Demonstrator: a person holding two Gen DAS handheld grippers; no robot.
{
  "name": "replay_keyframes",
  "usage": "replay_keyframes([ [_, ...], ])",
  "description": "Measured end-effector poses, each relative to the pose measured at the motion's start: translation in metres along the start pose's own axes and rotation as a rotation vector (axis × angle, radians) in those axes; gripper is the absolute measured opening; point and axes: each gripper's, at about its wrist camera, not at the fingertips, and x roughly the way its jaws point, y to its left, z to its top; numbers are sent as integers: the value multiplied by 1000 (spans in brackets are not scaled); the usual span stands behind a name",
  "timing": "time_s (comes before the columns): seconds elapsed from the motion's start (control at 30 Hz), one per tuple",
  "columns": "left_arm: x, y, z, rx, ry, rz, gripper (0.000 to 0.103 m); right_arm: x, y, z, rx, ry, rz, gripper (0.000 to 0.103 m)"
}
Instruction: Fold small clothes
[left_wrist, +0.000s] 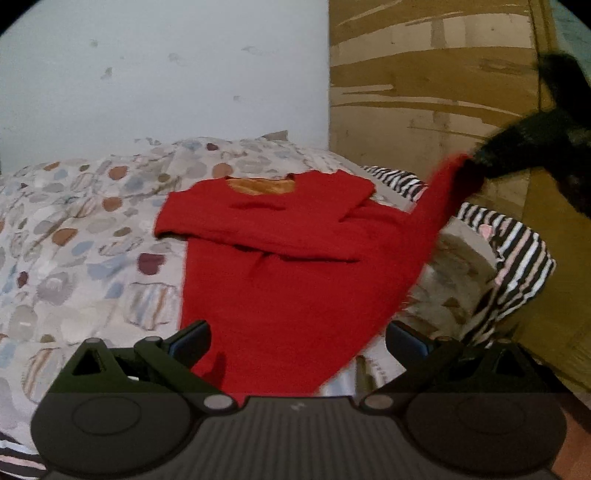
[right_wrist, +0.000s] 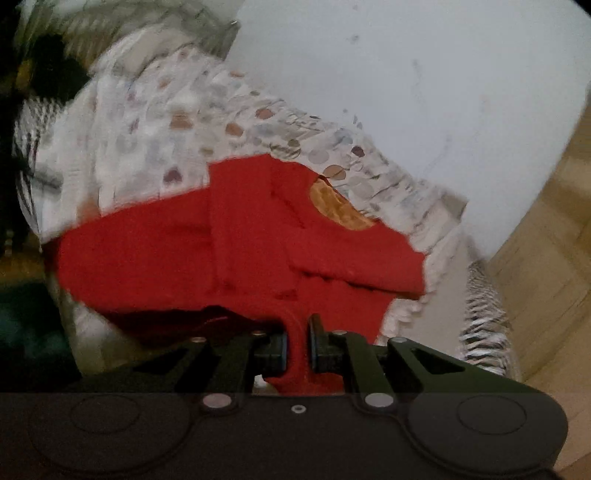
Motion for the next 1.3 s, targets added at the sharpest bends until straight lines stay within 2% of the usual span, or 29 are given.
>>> replay_keyframes([
  [0.1, 12, -16, 2, 42, 18, 32, 103, 13, -18, 19, 70, -2, 46, 11],
  [0.23, 35, -46, 9, 144, 19, 123, 103, 24, -29, 31, 142, -15, 96, 11],
  [0.33, 60, -68, 15, 223, 35, 210, 103, 26, -24, 34, 128, -30, 99, 11],
  [0.43, 87, -82, 21, 261, 53, 265, 103, 23, -20, 30, 129, -43, 111, 11],
  [0.53, 104, -83, 23, 285, 79, 301, 102, 17, -17, 27, 129, -61, 108, 11],
  [0.63, 103, -74, 19, 298, 79, 329, 100, 7, -16, 22, 121, -83, 101, 11],
  [0.73, 99, -57, 7, 339, 95, 406, 91, -2, -14, 15, 114, -104, 90, 11],
  [0.83, 91, -35, -5, 357, 109, 454, 83, -8, -11, 5, 124, -129, 79, 11],
  [0.93, 78, -20, -15, 375, 86, 465, 76, -16, -7, -7, 139, -154, 61, 10],
  [1.13, 59, -23, -36, 522, 15, 450, 58, -28, -5, -34, 209, -162, 25, 10],
  [1.23, 63, -25, -45, 554, 30, 420, 43, -30, -3, -46, 240, -154, 4, 10],
  [1.3, 64, -26, -51, 564, 43, 414, 24, -31, -2, -55, 272, -151, -6, 10],
])
